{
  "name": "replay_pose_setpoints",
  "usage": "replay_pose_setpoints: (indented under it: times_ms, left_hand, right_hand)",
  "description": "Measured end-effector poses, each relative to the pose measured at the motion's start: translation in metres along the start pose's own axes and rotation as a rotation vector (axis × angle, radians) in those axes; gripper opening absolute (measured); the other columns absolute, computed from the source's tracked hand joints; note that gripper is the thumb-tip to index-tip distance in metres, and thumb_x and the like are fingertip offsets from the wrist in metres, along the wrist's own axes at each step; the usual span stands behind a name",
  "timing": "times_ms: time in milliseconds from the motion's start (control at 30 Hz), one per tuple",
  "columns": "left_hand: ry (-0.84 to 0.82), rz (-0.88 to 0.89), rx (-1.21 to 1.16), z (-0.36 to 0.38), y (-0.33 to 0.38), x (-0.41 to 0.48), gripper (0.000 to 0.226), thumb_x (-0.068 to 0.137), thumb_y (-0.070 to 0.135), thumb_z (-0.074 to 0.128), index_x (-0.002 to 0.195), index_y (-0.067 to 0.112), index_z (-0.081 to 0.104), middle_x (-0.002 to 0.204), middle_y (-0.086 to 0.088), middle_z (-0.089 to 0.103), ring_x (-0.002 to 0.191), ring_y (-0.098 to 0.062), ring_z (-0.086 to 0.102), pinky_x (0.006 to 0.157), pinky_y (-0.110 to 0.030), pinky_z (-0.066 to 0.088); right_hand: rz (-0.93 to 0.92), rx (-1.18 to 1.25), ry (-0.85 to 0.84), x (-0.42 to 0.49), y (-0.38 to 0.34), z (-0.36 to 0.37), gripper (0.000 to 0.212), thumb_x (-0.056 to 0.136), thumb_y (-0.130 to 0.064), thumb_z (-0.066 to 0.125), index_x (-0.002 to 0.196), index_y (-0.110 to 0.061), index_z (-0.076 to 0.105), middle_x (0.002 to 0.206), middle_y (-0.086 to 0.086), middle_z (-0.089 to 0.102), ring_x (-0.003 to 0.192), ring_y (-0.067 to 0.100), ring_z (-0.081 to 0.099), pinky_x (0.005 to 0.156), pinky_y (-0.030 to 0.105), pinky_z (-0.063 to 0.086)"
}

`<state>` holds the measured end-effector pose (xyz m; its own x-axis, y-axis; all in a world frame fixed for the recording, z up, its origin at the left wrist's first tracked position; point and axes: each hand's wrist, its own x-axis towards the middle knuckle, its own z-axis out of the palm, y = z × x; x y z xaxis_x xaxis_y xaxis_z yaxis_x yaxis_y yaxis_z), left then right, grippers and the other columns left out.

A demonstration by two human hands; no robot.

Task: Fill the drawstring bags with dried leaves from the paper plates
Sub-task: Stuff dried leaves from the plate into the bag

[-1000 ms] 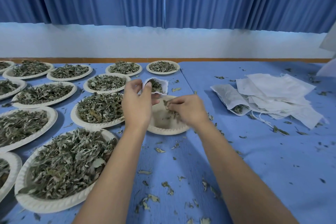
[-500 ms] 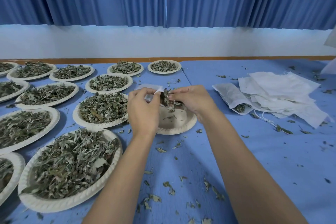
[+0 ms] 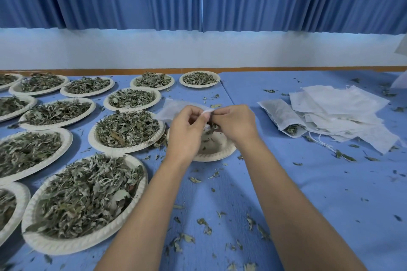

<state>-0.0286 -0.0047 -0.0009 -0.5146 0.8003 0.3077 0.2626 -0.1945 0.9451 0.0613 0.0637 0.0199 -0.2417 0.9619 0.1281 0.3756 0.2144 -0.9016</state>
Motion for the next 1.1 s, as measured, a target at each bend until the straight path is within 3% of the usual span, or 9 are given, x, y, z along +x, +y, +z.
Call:
replay_pose_setpoints:
  times_ms: [200, 400, 567, 733, 833, 900, 967, 1033, 1100]
  left_hand:
    - [-0.160, 0.010, 0.199, 0.005, -0.002, -0.003, 0.022, 0.079, 0.009, 0.067, 0.081, 0.025, 0.052, 0.077, 0.009, 0.052, 0.071, -0.011, 0.049, 0.063, -0.021, 0.040]
    - [-0.022, 0.103, 0.318, 0.012, -0.002, -0.003, 0.034, 0.070, 0.012, 0.074, 0.075, 0.027, 0.043, 0.076, 0.009, 0.044, 0.073, -0.012, 0.043, 0.057, -0.016, 0.035]
    - [0.018, 0.157, 0.364, 0.006, -0.007, 0.001, 0.035, 0.073, 0.002, 0.067, 0.073, 0.027, 0.043, 0.071, 0.009, 0.047, 0.079, -0.019, 0.047, 0.059, -0.020, 0.034]
    - [-0.005, 0.199, 0.427, 0.006, -0.014, 0.002, 0.034, 0.074, 0.002, 0.065, 0.071, 0.025, 0.041, 0.069, 0.004, 0.049, 0.075, -0.022, 0.048, 0.061, -0.029, 0.037]
    - [0.078, 0.199, 0.427, 0.004, -0.018, 0.003, 0.029, 0.073, 0.002, 0.064, 0.070, 0.022, 0.043, 0.069, 0.000, 0.054, 0.070, -0.023, 0.050, 0.058, -0.031, 0.036]
    - [0.130, 0.162, 0.404, 0.001, -0.020, 0.004, 0.027, 0.073, 0.001, 0.063, 0.071, 0.021, 0.045, 0.071, -0.003, 0.057, 0.069, -0.022, 0.052, 0.058, -0.031, 0.038]
    - [0.176, 0.123, 0.361, -0.003, -0.021, 0.005, 0.023, 0.075, 0.001, 0.063, 0.074, 0.018, 0.048, 0.068, 0.002, 0.055, 0.063, -0.016, 0.050, 0.057, -0.026, 0.038]
    - [0.207, 0.113, 0.329, -0.005, -0.020, 0.006, 0.021, 0.076, 0.002, 0.065, 0.074, 0.016, 0.049, 0.065, 0.007, 0.052, 0.057, -0.007, 0.046, 0.054, -0.019, 0.036]
    - [0.219, 0.121, 0.308, -0.005, -0.019, 0.006, 0.022, 0.076, 0.002, 0.065, 0.074, 0.016, 0.049, 0.064, 0.008, 0.051, 0.055, -0.004, 0.044, 0.054, -0.017, 0.037]
  right_hand:
    - [0.212, 0.243, 0.005, -0.003, 0.006, -0.002, 0.012, 0.078, -0.001, 0.065, 0.074, -0.007, 0.076, 0.052, -0.002, 0.061, 0.041, 0.004, 0.054, 0.046, 0.015, 0.044]
    - [0.148, 0.140, 0.064, -0.008, 0.003, 0.009, 0.045, 0.078, -0.003, 0.054, 0.035, -0.017, 0.047, 0.034, -0.008, 0.034, 0.030, 0.008, 0.027, 0.033, 0.013, 0.022]
    - [0.175, 0.268, 0.048, -0.012, 0.002, 0.020, 0.050, 0.074, 0.001, 0.049, 0.030, -0.021, 0.049, 0.036, -0.008, 0.036, 0.041, 0.012, 0.028, 0.048, 0.027, 0.030]
    - [0.217, 0.326, -0.018, -0.014, 0.004, 0.022, 0.055, 0.075, 0.005, 0.044, 0.027, -0.020, 0.047, 0.033, -0.010, 0.033, 0.044, 0.013, 0.027, 0.045, 0.023, 0.025]
    - [0.245, 0.420, -0.077, -0.015, -0.004, 0.022, 0.054, 0.076, 0.008, 0.044, 0.029, -0.018, 0.049, 0.042, -0.003, 0.041, 0.050, 0.018, 0.035, 0.054, 0.027, 0.035]
    - [0.276, 0.475, -0.147, -0.016, -0.011, 0.020, 0.047, 0.076, 0.008, 0.045, 0.037, -0.014, 0.058, 0.061, 0.011, 0.051, 0.065, 0.033, 0.053, 0.071, 0.036, 0.046]
    - [0.299, 0.470, -0.195, -0.018, -0.019, 0.018, 0.029, 0.080, 0.008, 0.044, 0.072, 0.002, 0.071, 0.087, 0.036, 0.055, 0.098, 0.059, 0.053, 0.097, 0.051, 0.046]
    - [0.297, 0.482, -0.194, -0.020, -0.022, 0.015, 0.031, 0.085, 0.010, 0.038, 0.107, 0.017, 0.060, 0.120, 0.044, 0.048, 0.120, 0.053, 0.042, 0.104, 0.057, 0.037]
    - [0.270, 0.518, -0.206, -0.018, -0.019, 0.016, 0.033, 0.088, 0.014, 0.035, 0.112, 0.015, 0.057, 0.125, 0.036, 0.052, 0.120, 0.047, 0.049, 0.101, 0.048, 0.045]
